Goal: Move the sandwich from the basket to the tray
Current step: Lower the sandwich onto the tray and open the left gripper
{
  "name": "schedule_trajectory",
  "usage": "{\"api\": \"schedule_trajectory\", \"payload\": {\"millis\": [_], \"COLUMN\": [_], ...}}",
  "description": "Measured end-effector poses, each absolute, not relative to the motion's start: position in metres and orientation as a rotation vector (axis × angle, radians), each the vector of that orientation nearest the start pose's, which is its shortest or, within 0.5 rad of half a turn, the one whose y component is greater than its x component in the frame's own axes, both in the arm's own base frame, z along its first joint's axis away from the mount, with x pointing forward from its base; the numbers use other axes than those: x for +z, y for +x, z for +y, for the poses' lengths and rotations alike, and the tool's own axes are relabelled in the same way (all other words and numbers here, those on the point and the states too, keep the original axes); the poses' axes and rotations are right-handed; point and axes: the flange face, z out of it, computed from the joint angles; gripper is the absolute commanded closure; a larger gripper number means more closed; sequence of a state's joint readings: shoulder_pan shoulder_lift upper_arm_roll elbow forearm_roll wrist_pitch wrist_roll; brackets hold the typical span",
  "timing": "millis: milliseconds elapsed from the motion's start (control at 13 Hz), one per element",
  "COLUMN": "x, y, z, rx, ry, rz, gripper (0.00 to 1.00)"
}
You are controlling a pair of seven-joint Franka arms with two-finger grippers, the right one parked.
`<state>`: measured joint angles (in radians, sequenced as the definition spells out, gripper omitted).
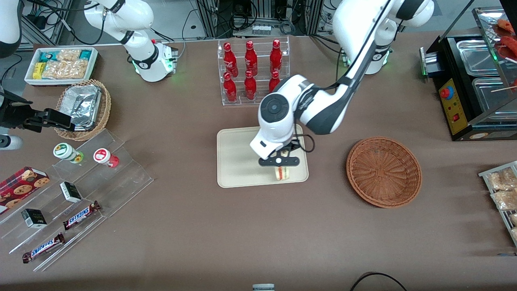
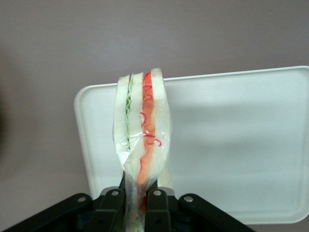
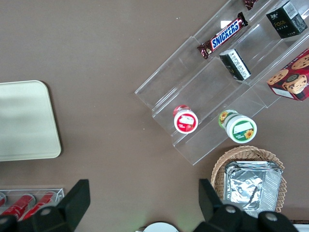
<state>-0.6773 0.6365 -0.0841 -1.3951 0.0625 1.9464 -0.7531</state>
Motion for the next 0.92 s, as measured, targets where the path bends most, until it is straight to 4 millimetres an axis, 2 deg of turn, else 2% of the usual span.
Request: {"api": "schedule_trajectory", "payload": {"millis": [462,538,615,692,923], "x": [0.264,0.255,0.248,0.243,0.243], "y": [0.496,0.492,0.488,0.485,0.484], "z": [-0.534,-0.539,-0.543,-0.546,-0.547], "rx": [0.067,0.072,0.08,0.086,0.083], "ry": [-3.1,-3.097,-3.092,-3.088,-3.088], "rz": [0.055,0.056,0.065,0.073,0.077], "gripper": [1.0,0.9,0.33,0.0,0.0]}}
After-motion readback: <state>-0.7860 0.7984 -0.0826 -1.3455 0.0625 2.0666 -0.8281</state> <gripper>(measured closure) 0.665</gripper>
